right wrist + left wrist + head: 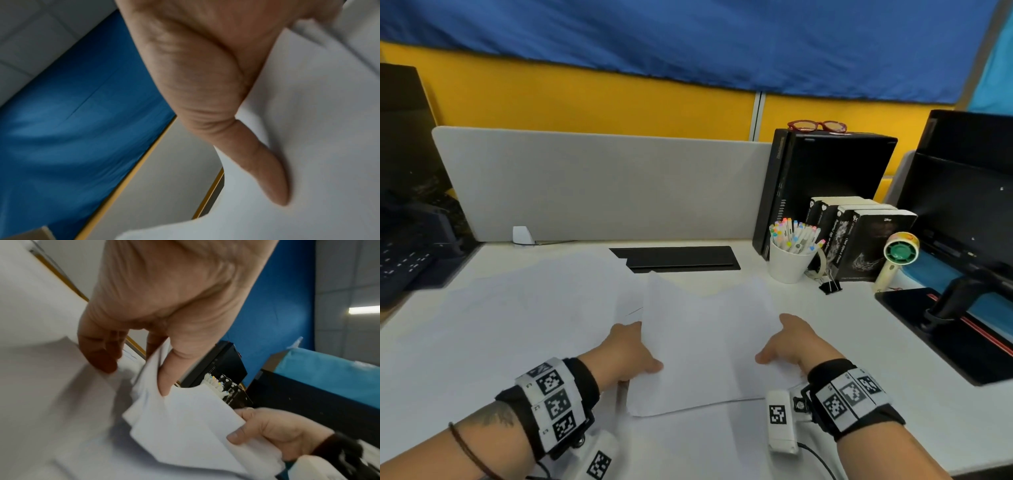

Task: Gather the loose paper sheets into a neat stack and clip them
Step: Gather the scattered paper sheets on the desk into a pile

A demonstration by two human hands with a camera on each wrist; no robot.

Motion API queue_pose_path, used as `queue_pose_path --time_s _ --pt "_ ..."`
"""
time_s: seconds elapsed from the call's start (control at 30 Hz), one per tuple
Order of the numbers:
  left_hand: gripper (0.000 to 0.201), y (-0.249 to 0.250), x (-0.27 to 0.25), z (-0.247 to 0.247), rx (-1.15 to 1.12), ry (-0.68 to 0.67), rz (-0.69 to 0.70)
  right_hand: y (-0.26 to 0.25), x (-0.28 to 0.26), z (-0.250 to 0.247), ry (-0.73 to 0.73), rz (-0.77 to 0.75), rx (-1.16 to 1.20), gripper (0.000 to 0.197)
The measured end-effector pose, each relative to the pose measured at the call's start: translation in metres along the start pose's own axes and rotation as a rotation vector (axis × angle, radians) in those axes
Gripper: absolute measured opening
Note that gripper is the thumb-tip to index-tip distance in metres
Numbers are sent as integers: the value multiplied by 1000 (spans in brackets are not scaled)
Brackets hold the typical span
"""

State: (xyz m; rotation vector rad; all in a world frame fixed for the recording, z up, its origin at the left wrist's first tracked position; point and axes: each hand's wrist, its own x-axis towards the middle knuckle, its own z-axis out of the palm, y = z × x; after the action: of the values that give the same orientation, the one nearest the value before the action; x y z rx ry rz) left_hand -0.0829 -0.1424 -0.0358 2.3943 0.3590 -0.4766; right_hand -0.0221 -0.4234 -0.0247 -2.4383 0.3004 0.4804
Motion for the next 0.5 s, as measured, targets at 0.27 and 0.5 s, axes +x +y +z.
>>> queue_pose_path --time_s 0.27,0.5 --pt "65 8 -6 -8 -154 -11 105 9 1 -7 -71 -43 351 95" --pt "47 5 -8 -29 -646 -85 402 16 -5 -33 -103 -335 876 55"
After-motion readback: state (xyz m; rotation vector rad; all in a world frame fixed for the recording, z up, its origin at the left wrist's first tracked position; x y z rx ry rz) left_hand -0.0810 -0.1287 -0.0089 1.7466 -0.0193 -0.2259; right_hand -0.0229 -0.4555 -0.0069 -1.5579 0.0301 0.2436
